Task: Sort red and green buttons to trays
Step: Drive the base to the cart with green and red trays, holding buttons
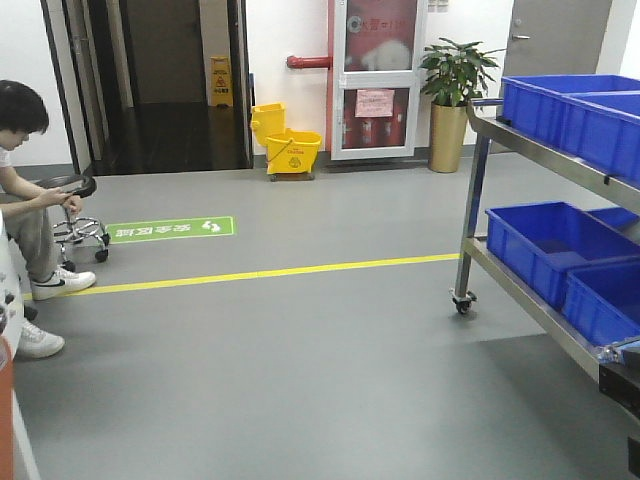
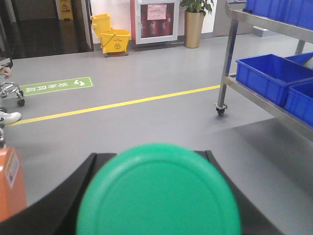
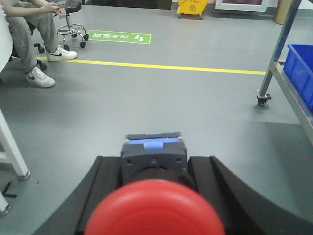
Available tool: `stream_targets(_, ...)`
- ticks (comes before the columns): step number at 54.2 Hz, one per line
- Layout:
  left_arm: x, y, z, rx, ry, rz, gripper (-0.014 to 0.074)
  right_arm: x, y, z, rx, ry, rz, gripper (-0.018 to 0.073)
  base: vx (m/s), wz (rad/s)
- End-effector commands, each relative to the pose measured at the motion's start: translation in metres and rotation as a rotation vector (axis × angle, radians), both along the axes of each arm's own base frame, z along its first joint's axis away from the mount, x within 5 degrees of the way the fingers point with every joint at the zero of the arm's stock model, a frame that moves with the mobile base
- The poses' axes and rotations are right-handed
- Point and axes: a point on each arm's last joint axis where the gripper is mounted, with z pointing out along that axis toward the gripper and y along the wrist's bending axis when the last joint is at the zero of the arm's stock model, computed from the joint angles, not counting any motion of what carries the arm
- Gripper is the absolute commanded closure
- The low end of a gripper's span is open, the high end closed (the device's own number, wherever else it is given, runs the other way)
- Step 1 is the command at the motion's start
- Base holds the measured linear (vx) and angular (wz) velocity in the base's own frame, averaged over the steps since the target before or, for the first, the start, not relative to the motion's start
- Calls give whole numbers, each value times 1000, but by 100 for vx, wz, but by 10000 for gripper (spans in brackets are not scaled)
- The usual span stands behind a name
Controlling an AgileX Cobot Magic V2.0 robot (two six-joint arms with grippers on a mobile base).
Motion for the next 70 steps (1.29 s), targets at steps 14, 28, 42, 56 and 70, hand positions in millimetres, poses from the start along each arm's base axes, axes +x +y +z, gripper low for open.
stream_targets(14, -1, -3, 19, -35, -116, -26, 596, 1, -2, 18, 14, -111, -26, 568, 48, 1)
stream_targets(28, -1, -3, 19, -35, -116, -26, 596, 0, -2, 18, 14, -110, -26, 568, 47, -7)
stream_targets(42, -1, -3, 19, -35, -116, -26, 596, 0, -2, 18, 14, -110, -26, 568, 46, -24)
stream_targets(56, -1, -3, 19, -35, -116, -26, 596, 0, -2, 18, 14, -109, -25, 568, 45, -42)
stream_targets(70, -1, -3, 19, -35, -116, -26, 596, 0, -2, 18, 14, -109, -25, 568, 43, -51)
